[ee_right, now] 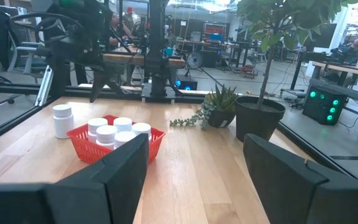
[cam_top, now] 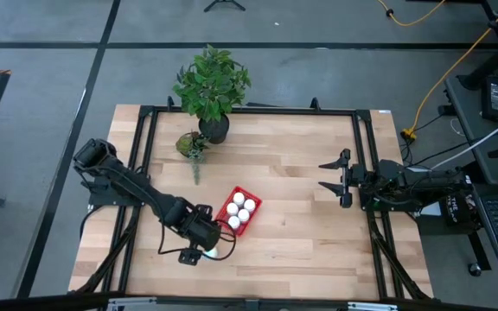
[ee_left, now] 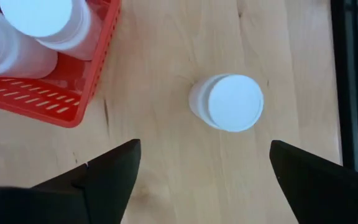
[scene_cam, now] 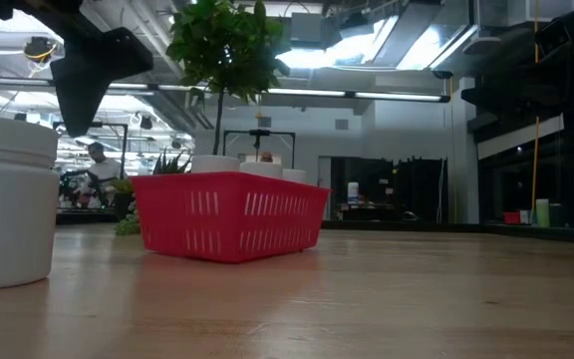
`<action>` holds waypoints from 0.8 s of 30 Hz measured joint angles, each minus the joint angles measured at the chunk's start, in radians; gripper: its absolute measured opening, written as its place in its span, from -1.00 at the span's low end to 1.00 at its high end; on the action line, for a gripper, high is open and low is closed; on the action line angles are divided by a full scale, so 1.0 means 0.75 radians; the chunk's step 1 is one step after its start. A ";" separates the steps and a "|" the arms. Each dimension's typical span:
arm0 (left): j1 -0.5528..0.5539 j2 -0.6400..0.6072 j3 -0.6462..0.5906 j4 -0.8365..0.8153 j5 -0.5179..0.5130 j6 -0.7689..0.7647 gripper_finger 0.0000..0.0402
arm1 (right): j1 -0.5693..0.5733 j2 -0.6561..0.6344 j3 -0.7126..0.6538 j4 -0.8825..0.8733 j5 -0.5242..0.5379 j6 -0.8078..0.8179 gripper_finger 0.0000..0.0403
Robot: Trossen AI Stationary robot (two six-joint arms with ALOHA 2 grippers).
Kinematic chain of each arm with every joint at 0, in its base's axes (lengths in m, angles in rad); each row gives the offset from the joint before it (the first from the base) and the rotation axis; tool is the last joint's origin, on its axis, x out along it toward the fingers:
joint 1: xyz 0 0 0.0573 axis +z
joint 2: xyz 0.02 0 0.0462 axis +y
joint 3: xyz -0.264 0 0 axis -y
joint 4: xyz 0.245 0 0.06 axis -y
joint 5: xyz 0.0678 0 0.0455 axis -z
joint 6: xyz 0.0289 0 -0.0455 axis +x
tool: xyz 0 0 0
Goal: Pick and place pill bottles into a basket
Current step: Put the white medicine bottle into the red bin
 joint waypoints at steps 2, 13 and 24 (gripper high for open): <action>-0.012 0.000 0.000 0.018 -0.006 -0.018 0.76 | 0.000 0.000 0.000 0.000 0.000 0.000 0.31; -0.044 0.001 0.000 0.094 -0.015 -0.035 0.81 | 0.000 0.000 0.000 0.000 0.000 0.000 0.31; -0.045 0.005 0.000 0.130 -0.016 -0.023 0.81 | 0.000 0.000 0.000 0.000 0.000 -0.001 0.31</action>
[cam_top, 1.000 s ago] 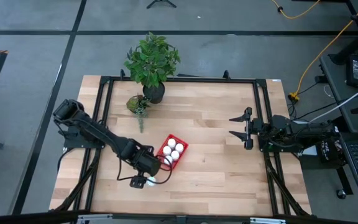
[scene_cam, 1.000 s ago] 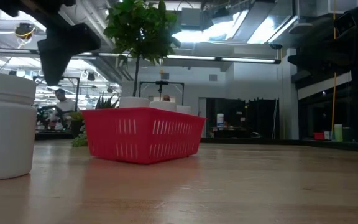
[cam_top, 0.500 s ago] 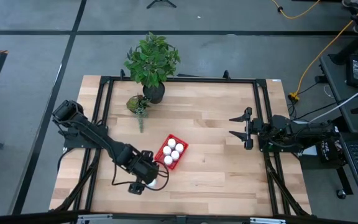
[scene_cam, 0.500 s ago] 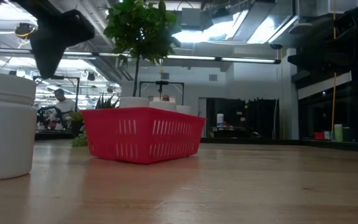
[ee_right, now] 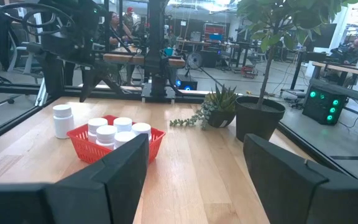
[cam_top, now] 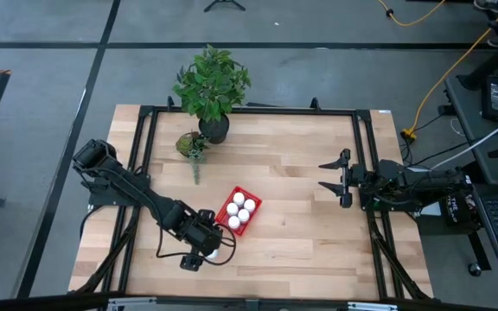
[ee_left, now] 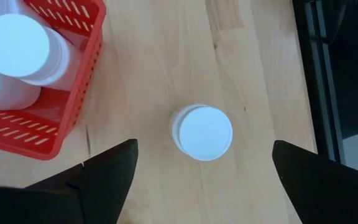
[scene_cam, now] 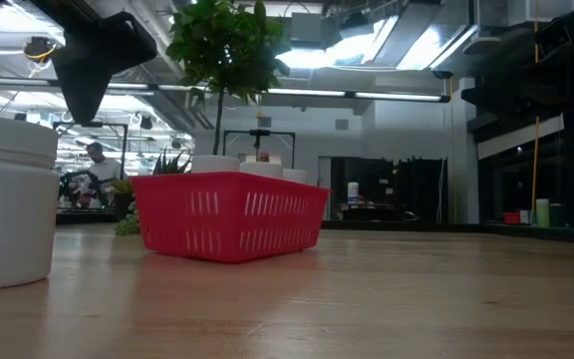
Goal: Pick and place pill bottles into a basket
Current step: Put the white medicine bottle into the red bin
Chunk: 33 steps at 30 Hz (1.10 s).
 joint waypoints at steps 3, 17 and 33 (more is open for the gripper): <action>0.000 0.001 0.000 0.000 -0.009 0.003 0.81 | 0.000 0.000 0.000 0.000 0.000 0.000 0.31; -0.020 0.017 0.000 0.019 -0.044 0.027 0.81 | 0.000 0.000 0.000 0.000 0.000 0.000 0.31; -0.020 0.136 0.001 0.016 -0.027 0.096 0.81 | 0.000 0.000 0.000 0.000 0.000 0.000 0.31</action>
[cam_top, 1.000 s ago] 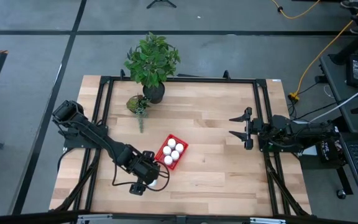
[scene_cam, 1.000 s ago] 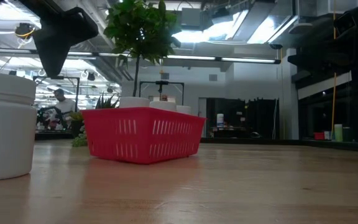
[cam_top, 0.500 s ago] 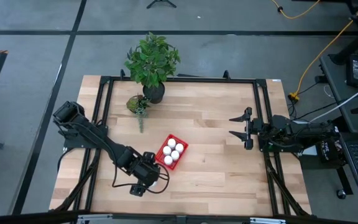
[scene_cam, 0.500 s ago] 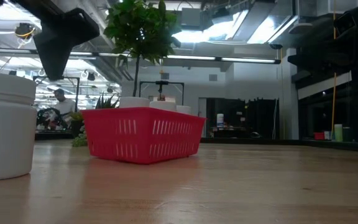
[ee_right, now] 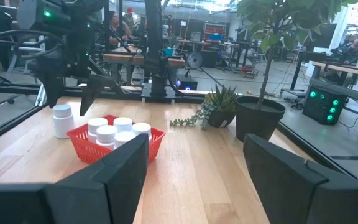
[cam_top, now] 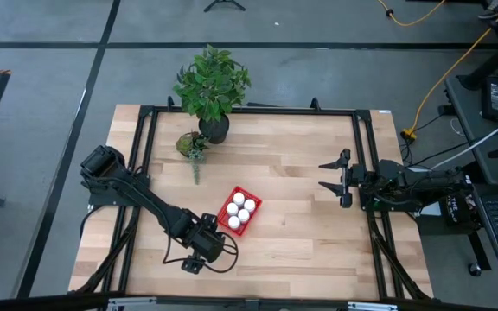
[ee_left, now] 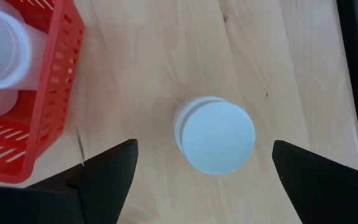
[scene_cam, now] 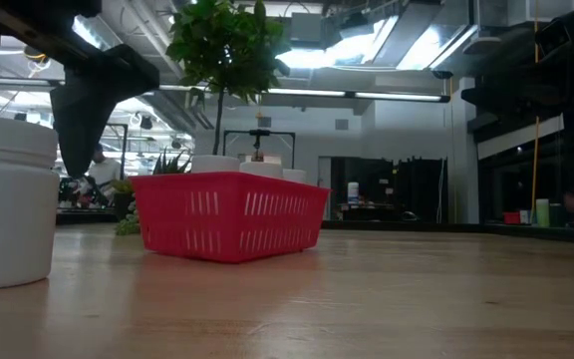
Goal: Pick and place pill bottles into a basket
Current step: Put the white medicine bottle into the red bin
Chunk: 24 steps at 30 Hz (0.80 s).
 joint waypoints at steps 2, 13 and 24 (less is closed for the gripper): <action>0.000 0.000 0.000 0.001 0.000 0.000 0.81 | 0.000 0.000 0.000 0.000 0.000 0.000 0.31; 0.001 0.009 0.000 0.008 -0.031 0.026 0.81 | 0.000 0.000 0.000 0.000 0.000 0.000 0.31; 0.002 0.089 0.000 0.035 -0.034 0.084 0.81 | 0.000 0.000 0.000 0.001 0.000 0.000 0.31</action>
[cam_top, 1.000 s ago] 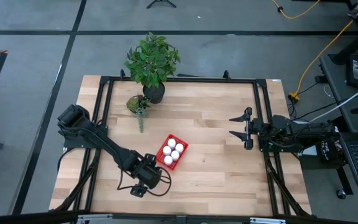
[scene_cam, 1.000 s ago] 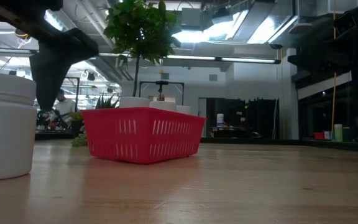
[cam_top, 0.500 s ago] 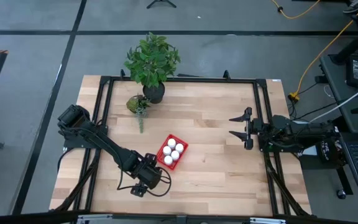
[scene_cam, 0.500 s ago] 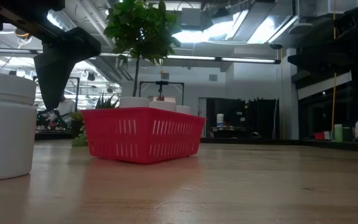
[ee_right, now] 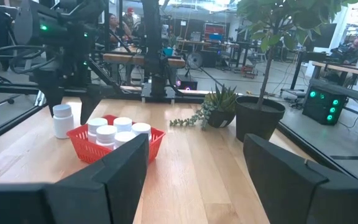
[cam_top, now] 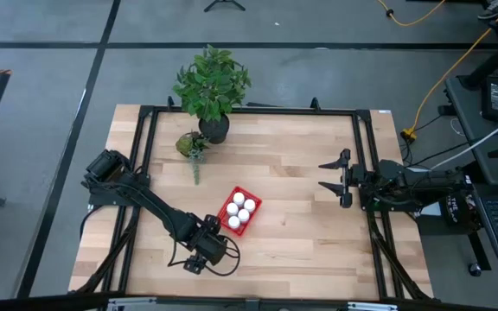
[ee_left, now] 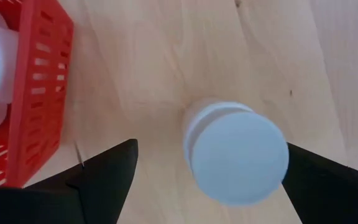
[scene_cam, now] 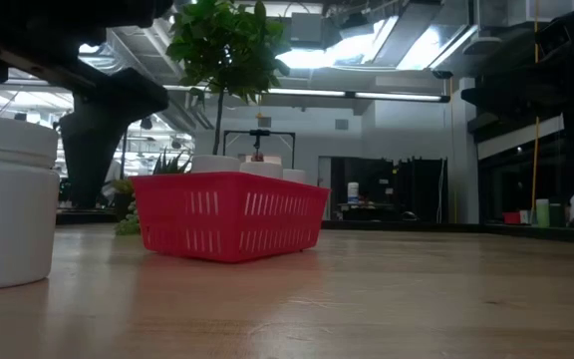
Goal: Pick and place pill bottles into a basket
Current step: Put the white medicine bottle into the red bin
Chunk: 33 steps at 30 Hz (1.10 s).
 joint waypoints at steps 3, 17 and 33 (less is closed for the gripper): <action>0.000 -0.001 0.000 0.009 0.000 0.009 0.81 | -0.001 0.000 0.000 0.000 0.000 0.000 0.31; 0.000 -0.001 0.000 0.013 0.000 0.010 0.54 | 0.000 0.000 0.000 -0.001 0.000 0.000 0.31; 0.000 -0.003 0.000 0.039 0.001 0.007 -0.15 | 0.000 0.000 0.000 -0.001 0.000 0.000 0.31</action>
